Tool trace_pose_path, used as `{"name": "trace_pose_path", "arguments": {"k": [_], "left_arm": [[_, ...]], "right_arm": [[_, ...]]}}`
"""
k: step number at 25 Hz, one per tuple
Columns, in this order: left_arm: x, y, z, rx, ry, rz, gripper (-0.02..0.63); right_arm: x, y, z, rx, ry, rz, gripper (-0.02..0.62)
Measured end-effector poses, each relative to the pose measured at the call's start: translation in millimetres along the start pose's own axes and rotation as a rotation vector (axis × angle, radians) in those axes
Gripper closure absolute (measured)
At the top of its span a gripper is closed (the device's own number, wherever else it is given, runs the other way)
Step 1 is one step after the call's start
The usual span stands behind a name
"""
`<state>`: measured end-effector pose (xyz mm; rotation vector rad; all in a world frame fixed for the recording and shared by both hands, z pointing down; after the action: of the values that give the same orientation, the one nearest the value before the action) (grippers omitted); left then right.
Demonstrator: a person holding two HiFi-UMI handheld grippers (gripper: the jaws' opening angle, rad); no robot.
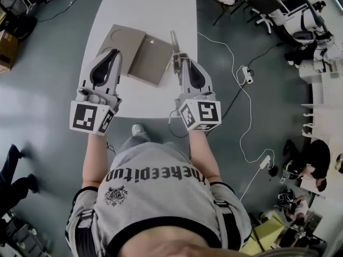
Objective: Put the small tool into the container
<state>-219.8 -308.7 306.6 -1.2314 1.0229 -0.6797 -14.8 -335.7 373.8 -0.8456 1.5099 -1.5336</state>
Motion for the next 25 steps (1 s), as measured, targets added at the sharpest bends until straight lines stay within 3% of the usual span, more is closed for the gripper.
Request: {"name": "trace_pose_path", "arguments": {"k": [6, 15, 25], "left_arm": [[13.6, -21.2, -22.4, -0.034, -0.035, -0.022, 0.592], [17.5, -48.2, -50.6, -0.075, -0.043, -0.054, 0.592], [16.8, -59.9, -68.6, -0.088, -0.028, -0.093, 0.592]], "right_arm": [[34.7, -44.0, -2.1, 0.033, -0.027, -0.115, 0.592], [73.8, -120.3, -6.9, 0.043, -0.054, -0.295, 0.592], [104.5, -179.6, 3.4, 0.051, -0.092, -0.448, 0.592]]}}
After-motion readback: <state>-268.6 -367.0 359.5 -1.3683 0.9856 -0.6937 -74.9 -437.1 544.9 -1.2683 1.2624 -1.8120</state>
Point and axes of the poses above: the fingertips, and each gripper's own axes: x forward along the fingers, z to its right, y out of its top, the point moved 3 cm from there along -x, backward along the fingers, and after that the axes turned 5 degrees about z, right-handed, at the moved point
